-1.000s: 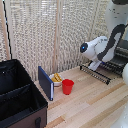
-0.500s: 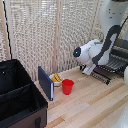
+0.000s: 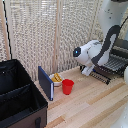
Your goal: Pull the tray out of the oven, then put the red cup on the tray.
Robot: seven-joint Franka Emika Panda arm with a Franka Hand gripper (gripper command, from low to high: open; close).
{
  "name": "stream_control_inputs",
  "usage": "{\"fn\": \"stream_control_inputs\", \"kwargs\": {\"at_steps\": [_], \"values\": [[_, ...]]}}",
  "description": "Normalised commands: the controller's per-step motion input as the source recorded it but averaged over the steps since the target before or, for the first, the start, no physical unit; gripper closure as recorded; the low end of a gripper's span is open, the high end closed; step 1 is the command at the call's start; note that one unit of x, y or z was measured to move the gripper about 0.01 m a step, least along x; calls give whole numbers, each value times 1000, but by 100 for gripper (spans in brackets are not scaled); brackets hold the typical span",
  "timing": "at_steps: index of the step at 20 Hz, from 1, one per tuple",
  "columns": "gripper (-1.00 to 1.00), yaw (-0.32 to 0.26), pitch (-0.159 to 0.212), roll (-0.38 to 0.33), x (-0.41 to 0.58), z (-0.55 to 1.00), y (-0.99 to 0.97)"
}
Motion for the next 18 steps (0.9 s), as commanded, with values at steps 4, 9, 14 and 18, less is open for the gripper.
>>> {"fn": "stream_control_inputs", "kwargs": {"at_steps": [4,9,14,18], "values": [[-100,-137,-10,-16,42,591,272],[-100,-243,-67,23,0,689,255],[-100,-313,-47,143,-34,516,91],[-100,-318,-24,190,-28,409,59]]}}
